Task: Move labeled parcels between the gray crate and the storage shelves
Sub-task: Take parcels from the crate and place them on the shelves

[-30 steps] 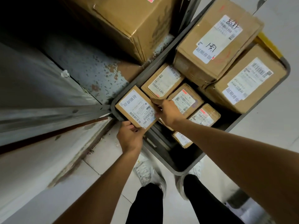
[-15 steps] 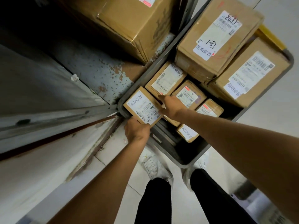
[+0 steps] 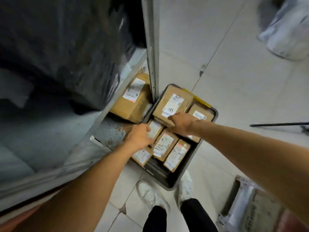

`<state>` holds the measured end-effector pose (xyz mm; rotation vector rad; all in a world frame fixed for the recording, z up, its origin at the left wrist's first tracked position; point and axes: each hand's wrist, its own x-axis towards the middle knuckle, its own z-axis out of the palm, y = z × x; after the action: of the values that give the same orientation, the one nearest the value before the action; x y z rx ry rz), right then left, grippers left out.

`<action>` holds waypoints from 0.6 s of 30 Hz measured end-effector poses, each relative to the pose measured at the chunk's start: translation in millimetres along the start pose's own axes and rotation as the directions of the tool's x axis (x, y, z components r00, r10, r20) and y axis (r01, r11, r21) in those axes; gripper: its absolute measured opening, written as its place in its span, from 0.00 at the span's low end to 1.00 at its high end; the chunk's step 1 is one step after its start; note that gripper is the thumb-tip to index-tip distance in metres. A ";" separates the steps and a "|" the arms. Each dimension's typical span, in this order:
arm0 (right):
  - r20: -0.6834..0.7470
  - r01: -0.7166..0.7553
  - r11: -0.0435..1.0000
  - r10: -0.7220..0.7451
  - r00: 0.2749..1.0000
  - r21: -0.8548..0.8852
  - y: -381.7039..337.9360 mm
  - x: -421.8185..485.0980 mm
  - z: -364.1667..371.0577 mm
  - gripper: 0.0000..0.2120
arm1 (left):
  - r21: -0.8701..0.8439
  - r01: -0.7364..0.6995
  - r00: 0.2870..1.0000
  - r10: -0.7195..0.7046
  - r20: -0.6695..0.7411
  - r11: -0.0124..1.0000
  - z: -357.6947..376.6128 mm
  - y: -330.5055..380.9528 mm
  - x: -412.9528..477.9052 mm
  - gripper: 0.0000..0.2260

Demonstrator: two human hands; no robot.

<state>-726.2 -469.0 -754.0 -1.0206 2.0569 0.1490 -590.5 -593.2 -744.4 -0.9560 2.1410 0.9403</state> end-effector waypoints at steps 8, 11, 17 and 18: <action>-0.221 -0.091 0.995 0.081 0.972 -0.034 29.1 -179.0 -191.4 0.30 | 0.366 -0.333 0.924 0.378 -0.057 0.869 -137.8 198.4 -114.5 0.21; -0.314 -0.156 0.988 0.142 0.939 -0.020 39.8 -259.2 -247.1 0.30 | 0.464 -0.418 0.855 0.511 -0.091 0.781 -180.2 271.3 -164.7 0.21; -0.495 -0.276 0.961 0.252 0.832 0.026 40.6 -405.1 -314.5 0.32 | 0.590 -0.560 0.674 0.734 -0.085 0.582 -238.9 367.2 -282.2 0.19; -0.526 -0.278 0.960 0.250 0.813 0.026 36.4 -427.6 -321.5 0.33 | 0.609 -0.575 0.647 0.760 -0.070 0.546 -246.8 376.1 -301.5 0.18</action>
<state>-805.7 -320.1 -245.1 -0.8606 2.7116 0.0691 -780.2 -494.0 -247.1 0.0790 2.9286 0.4115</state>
